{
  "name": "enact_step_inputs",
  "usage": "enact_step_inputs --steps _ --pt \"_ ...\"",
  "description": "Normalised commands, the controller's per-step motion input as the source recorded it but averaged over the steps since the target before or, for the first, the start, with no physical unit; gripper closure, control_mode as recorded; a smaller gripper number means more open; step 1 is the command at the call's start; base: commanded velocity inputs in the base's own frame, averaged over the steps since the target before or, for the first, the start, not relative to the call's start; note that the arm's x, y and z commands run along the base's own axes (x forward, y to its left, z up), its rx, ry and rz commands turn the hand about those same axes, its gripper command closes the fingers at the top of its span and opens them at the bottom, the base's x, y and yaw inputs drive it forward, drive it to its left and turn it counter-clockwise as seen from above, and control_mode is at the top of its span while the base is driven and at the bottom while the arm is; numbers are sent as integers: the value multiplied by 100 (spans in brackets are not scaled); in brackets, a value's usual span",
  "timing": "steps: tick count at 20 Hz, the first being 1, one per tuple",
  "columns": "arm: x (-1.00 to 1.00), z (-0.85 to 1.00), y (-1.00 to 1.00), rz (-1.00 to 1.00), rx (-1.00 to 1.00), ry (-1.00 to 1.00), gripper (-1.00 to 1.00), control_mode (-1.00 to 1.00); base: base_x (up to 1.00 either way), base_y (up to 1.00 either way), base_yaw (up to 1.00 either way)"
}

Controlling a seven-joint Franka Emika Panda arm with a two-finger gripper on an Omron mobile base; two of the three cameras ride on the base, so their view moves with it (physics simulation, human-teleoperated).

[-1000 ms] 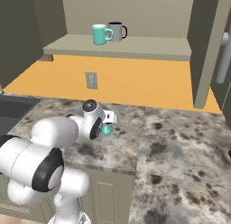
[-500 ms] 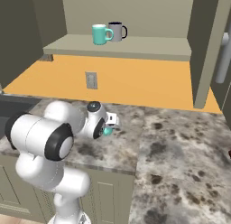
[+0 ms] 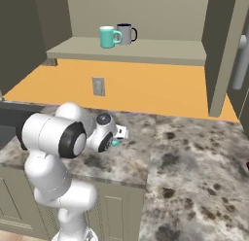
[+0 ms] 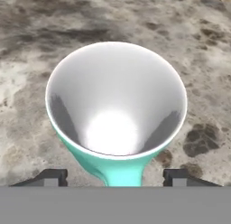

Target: Pick the mug on the counter and place it in the cabinet with the handle facing the right, like the mugs already inside.

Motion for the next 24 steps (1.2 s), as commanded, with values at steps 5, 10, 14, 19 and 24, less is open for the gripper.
enact_step_inputs --steps 5,10,14,19,24 --pt "5 -8 0 0 1 0 100 -100 0 0 0" --pt "-12 30 -1 2 0 -11 100 -100 0 0 0" --pt "-28 87 10 16 0 -24 100 -100 0 0 0" --pt "-24 86 16 19 -1 11 100 -100 0 0 0" --pt "-32 80 23 15 5 24 100 -100 0 0 0"
